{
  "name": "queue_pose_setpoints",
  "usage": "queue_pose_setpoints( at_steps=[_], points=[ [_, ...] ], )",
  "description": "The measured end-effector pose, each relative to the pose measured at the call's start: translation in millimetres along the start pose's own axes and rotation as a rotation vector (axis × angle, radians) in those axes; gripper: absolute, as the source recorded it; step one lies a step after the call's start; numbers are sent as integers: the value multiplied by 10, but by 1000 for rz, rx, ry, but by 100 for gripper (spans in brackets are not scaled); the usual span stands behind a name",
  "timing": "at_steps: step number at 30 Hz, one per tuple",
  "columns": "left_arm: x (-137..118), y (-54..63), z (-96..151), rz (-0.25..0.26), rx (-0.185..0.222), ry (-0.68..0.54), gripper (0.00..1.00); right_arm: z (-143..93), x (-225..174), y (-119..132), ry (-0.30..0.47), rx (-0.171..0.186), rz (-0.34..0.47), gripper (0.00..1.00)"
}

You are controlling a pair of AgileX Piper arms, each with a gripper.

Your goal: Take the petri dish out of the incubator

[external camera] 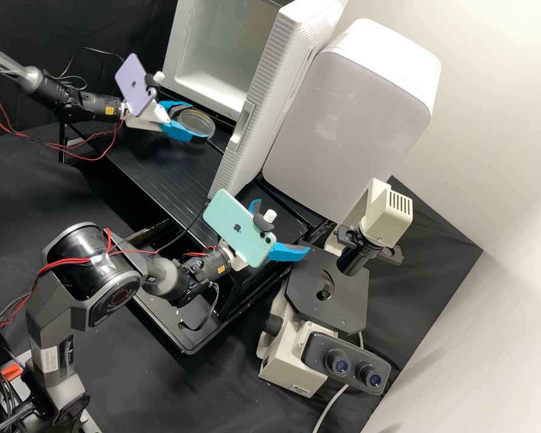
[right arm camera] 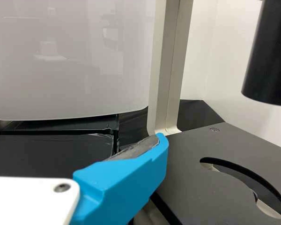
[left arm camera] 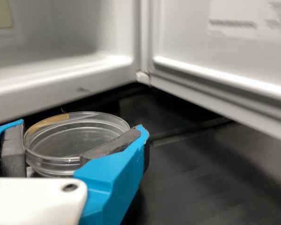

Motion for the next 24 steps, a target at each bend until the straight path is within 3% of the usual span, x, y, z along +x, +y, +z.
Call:
queue_pose_setpoints(
  at_steps=[7,17,22,24],
  points=[
    [-314,-81,23,14,23,-44,0,0,0,0,0,0,0,100],
    [-713,-156,-51,47,-49,-38,0,0,0,0,0,0,0,100],
    [-831,-271,-48,14,-33,-69,0,0,0,0,0,0,0,100],
    [-852,-316,-55,-1,-45,-69,0,0,0,0,0,0,0,100]
  ],
)
